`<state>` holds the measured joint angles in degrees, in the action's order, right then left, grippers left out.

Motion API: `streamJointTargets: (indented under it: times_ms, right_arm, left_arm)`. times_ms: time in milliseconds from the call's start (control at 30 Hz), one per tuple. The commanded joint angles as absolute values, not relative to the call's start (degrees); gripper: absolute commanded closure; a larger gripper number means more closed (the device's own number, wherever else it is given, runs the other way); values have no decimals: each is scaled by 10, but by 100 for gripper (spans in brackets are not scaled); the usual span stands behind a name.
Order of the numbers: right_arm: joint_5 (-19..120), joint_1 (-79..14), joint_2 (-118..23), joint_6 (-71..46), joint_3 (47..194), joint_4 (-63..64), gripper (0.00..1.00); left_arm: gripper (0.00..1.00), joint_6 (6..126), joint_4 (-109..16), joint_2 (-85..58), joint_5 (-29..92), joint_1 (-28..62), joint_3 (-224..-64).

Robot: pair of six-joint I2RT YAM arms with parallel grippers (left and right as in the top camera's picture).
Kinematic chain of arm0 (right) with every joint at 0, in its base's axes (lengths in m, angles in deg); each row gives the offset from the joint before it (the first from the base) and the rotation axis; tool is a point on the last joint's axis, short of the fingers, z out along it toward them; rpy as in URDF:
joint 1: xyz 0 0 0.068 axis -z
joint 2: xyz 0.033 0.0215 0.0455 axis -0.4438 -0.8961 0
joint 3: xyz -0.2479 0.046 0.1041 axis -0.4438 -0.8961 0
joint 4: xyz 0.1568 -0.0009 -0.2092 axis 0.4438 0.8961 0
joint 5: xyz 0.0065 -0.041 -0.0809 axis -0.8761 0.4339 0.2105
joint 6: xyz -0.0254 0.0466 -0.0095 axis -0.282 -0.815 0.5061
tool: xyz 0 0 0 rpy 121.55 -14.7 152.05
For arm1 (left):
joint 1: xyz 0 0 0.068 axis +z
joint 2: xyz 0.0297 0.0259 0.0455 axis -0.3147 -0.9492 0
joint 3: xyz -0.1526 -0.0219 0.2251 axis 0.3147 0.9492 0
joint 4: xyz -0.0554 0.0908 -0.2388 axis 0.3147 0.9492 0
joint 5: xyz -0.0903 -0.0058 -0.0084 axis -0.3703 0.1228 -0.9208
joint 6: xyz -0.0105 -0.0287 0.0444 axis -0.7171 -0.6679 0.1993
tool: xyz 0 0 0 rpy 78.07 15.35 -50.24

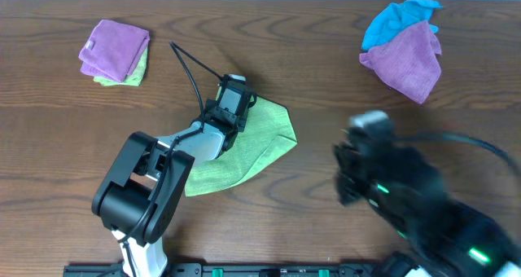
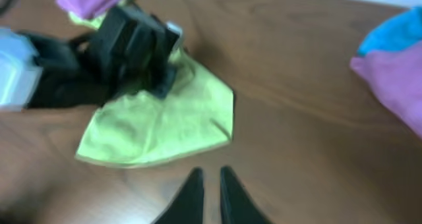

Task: Fold the cloth
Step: 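Grasp the cloth's top-left corner with the left gripper, then grasp the cloth's right edge with the right gripper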

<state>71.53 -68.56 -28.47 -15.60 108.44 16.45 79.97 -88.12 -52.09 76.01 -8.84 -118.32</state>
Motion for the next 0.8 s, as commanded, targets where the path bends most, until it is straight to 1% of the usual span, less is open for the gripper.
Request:
streamJointTargets:
  times_ms: [0,100,200,267,500,767]
  right_arm:
    - [717,-654,-333,-179,1028,101,99]
    - [622,-591,-392,-182,997,6,98]
    - [483,-502,-466,-178,976,-73,98]
    - [377,-462,-530,-168,974,-123,98]
    - [272,-464,-686,-160,974,-173,99]
    - [275,-478,-769,-154,974,-212,99]
  left_arm:
    - [94,798,-858,-536,776,-86,-1190]
    - [94,772,-841,-536,768,-86,-1190]
    - [94,772,-841,-536,736,-86,-1190]
    - [94,761,-841,-536,723,-86,-1190]
    - [93,749,-841,-536,723,-86,-1190]
    - [92,729,-841,-536,723,-86,-1190]
